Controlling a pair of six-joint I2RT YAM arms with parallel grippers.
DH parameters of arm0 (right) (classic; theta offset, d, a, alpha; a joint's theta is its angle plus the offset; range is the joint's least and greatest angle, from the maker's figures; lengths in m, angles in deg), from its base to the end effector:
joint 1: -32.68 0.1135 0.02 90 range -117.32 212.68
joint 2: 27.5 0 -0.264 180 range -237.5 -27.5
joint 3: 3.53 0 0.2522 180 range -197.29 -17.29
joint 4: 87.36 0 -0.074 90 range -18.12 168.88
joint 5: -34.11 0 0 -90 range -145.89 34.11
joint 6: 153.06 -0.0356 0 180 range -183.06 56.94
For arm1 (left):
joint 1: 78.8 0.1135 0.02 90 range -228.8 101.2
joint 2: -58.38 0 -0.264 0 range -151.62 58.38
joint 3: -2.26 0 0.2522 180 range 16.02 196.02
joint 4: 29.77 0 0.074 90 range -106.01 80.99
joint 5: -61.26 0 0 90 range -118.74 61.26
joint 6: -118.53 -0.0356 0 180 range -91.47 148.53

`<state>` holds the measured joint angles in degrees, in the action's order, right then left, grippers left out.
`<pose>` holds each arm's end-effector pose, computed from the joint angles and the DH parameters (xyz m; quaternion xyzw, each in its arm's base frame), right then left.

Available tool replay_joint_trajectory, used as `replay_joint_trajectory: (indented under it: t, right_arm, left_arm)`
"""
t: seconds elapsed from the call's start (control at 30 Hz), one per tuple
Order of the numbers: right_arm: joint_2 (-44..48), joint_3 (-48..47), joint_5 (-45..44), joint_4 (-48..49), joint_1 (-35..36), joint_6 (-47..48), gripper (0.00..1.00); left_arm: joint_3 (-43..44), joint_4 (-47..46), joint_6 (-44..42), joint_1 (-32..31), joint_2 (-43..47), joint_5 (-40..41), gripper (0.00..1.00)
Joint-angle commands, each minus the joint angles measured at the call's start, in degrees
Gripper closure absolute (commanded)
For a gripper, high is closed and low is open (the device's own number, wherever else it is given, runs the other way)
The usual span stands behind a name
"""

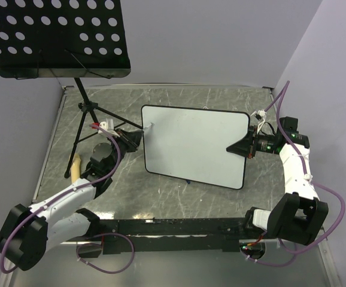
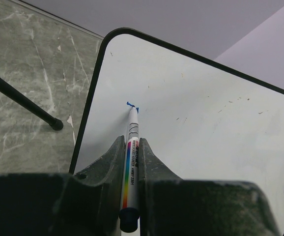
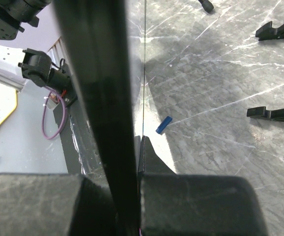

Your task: Write a sentence on the whiteboard

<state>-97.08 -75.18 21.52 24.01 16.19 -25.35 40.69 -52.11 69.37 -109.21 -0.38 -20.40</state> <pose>0.2136 -0.0270 0.2950 -0.2655 0.7277 0.4728 0.4200 0.1999 -0.1113 0.2554 -0.1151 0.6851 -0.3769 0.6126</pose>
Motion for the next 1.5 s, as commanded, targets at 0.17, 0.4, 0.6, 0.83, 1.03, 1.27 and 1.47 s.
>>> replay_joint_trajectory:
  t: [0.17,0.4,0.6,0.83,1.03,1.27,1.47]
  right_arm:
    - [0.8,-3.5,13.0,0.8,0.2,1.7,1.00]
    - [0.9,-3.3,13.0,1.3,0.2,1.4,1.00]
    - [0.8,-3.4,13.1,0.9,0.2,1.7,1.00]
    - [0.9,-3.4,13.2,1.1,0.2,1.6,1.00]
    - [0.9,-3.5,13.3,0.9,0.2,1.7,1.00]
    - [0.9,-3.5,13.2,0.7,0.2,1.9,1.00]
    - [1.1,-3.5,13.3,0.8,0.3,1.7,1.00]
  left_arm:
    - [-0.9,-0.2,2.1,0.1,0.1,-1.7,0.99]
    - [-1.6,0.1,2.8,0.1,0.1,-2.1,0.99]
    - [-1.9,0.6,3.1,-0.4,0.3,-2.9,0.99]
    - [-2.9,1.4,3.8,-1.5,0.8,-2.8,0.99]
    - [-3.4,1.6,4.2,-1.9,0.8,-2.8,0.99]
    - [-0.8,1.2,3.2,-1.9,-1.3,-2.2,0.99]
    - [3.3,1.0,1.5,-1.8,-3.7,-1.8,0.99]
